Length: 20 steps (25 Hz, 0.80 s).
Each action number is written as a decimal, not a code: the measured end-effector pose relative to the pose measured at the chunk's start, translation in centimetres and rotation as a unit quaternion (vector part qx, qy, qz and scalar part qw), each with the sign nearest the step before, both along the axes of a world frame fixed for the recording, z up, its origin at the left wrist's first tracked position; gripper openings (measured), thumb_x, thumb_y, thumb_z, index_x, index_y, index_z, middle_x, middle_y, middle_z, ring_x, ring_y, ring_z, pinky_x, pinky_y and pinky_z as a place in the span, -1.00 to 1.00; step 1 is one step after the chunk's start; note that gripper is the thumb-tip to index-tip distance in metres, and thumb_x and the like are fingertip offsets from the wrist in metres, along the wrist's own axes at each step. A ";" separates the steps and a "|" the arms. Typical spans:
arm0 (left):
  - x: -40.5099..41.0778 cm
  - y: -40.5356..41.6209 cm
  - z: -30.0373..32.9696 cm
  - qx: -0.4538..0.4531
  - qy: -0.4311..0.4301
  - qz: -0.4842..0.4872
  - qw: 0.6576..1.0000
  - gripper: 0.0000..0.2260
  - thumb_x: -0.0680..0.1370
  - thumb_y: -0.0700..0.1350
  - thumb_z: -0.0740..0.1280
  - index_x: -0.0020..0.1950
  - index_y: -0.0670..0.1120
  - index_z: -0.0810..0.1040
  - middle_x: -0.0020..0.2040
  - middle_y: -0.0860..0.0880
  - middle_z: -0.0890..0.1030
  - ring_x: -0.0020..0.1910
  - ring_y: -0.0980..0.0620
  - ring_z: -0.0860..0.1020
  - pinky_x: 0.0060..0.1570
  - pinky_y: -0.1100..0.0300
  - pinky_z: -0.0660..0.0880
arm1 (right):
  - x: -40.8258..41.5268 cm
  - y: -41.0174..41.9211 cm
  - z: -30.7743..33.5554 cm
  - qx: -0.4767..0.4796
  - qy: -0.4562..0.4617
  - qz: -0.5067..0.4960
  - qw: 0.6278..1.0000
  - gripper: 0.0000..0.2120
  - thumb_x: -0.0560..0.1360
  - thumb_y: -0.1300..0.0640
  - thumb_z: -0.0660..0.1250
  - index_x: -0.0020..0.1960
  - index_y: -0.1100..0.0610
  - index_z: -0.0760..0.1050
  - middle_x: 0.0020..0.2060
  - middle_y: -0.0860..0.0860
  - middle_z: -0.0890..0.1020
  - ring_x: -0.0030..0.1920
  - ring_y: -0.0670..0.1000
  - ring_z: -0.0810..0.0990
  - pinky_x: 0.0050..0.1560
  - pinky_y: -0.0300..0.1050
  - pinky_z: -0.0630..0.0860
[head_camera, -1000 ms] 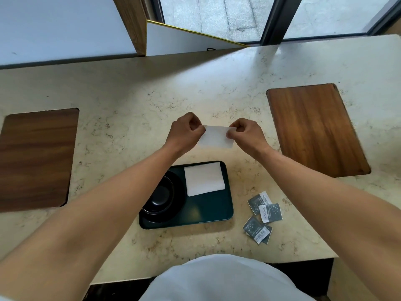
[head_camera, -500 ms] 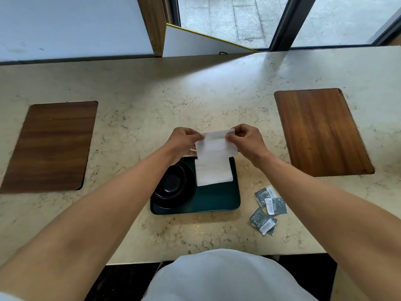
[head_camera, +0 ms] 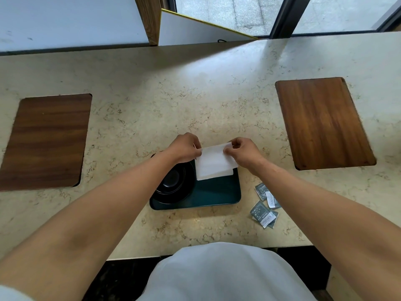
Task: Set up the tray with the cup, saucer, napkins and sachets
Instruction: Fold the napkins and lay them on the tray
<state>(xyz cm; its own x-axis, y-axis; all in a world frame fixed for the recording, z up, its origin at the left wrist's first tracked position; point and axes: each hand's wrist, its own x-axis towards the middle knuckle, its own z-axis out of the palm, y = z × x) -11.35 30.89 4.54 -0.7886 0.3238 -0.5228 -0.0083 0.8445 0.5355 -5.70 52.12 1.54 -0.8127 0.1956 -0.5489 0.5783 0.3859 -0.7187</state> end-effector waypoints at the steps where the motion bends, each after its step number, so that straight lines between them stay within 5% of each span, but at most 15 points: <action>1: -0.1 0.1 -0.2 -0.009 0.001 -0.010 1.000 -0.90 0.50 -0.15 0.38 -0.03 -0.10 0.66 -0.08 -0.03 0.66 -0.07 0.00 0.61 -0.16 0.20 0.51 | 0.1 -0.1 -0.2 0.014 -0.005 0.012 1.000 -0.73 0.52 0.07 0.45 0.18 0.13 0.57 0.01 0.02 0.63 0.01 0.04 0.61 -0.13 -0.16 0.49; 8: -0.5 0.2 -1.5 -0.065 0.015 -0.062 0.996 -0.87 0.50 -0.13 0.36 -0.06 -0.16 0.66 -0.12 -0.07 0.66 -0.13 -0.05 0.61 -0.15 0.10 0.56 | 0.0 -0.6 -0.5 0.122 -0.004 0.091 0.988 -0.83 0.52 0.02 0.40 -0.06 0.12 0.57 -0.17 -0.01 0.61 -0.17 -0.02 0.59 -0.31 -0.22 0.40; 14: -0.5 0.6 -1.6 -0.119 0.038 -0.122 0.985 -0.88 0.51 -0.17 0.31 -0.10 -0.17 0.63 -0.16 -0.13 0.64 -0.16 -0.13 0.62 -0.11 -0.03 0.63 | 0.0 -0.8 0.0 0.182 -0.001 0.140 0.973 -0.69 0.56 0.01 0.36 -0.29 0.17 0.49 -0.34 0.05 0.60 -0.34 0.03 0.57 -0.28 -0.08 0.51; 16: -0.6 0.7 -1.6 -0.133 0.045 -0.128 0.982 -0.87 0.51 -0.17 0.31 -0.09 -0.19 0.62 -0.16 -0.14 0.64 -0.16 -0.14 0.62 -0.11 -0.03 0.63 | 0.0 -0.9 0.2 0.214 0.001 0.155 0.964 -0.67 0.56 0.02 0.34 -0.28 0.23 0.50 -0.36 0.12 0.58 -0.36 0.05 0.49 -0.30 -0.07 0.45; 20: -0.6 0.7 -1.3 -0.175 0.078 -0.165 0.967 -0.86 0.54 -0.10 0.33 -0.09 -0.15 0.61 -0.17 -0.10 0.64 -0.18 -0.12 0.61 -0.16 0.04 0.57 | 0.0 -1.0 0.9 0.263 -0.009 0.189 0.946 -0.70 0.55 0.01 0.33 -0.14 0.25 0.60 -0.24 0.15 0.67 -0.24 0.14 0.65 -0.23 -0.01 0.58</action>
